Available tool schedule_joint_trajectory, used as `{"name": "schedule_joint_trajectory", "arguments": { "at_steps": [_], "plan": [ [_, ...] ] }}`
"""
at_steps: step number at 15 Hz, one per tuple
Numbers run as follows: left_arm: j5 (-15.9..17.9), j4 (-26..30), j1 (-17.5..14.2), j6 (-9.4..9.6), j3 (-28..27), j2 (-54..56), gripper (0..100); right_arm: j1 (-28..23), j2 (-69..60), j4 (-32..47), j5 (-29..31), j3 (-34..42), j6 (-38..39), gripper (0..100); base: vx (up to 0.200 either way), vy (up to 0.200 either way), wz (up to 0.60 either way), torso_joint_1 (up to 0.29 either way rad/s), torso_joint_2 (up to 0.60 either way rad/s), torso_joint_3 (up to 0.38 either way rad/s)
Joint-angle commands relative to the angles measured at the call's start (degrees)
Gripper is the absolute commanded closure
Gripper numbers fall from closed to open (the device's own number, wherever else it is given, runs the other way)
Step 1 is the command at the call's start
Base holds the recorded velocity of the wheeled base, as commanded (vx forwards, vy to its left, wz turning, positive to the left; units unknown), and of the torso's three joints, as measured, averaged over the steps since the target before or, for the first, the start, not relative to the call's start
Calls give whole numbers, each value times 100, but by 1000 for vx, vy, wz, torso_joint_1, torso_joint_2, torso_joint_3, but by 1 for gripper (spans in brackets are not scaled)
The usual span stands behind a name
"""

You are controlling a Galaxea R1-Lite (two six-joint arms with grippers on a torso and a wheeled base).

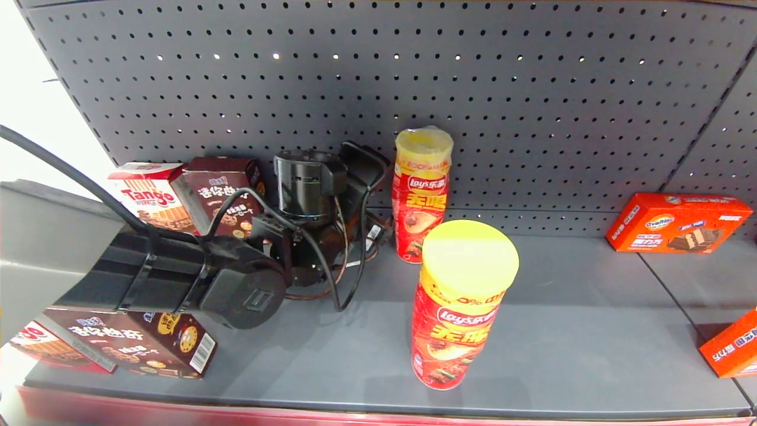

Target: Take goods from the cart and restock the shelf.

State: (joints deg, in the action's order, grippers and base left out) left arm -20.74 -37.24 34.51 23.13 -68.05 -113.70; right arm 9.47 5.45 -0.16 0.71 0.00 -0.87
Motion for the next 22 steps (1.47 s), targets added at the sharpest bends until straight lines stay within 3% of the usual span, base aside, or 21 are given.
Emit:
{"name": "schedule_joint_trajectory", "arguments": {
  "at_steps": [1,16,22],
  "plan": [
    [-1,-2,29,-1,-59,-38,0,2,9,-2,0,0,-1,0,0,0,0,0,0,0],
    [17,-11,108,8,-51,67,0,2,9,-2,0,0,-1,0,0,0,0,0,0,0],
    [87,42,-94,-1,46,1474,0,2,9,-2,0,0,-10,0,0,0,0,0,0,0]
  ]
}}
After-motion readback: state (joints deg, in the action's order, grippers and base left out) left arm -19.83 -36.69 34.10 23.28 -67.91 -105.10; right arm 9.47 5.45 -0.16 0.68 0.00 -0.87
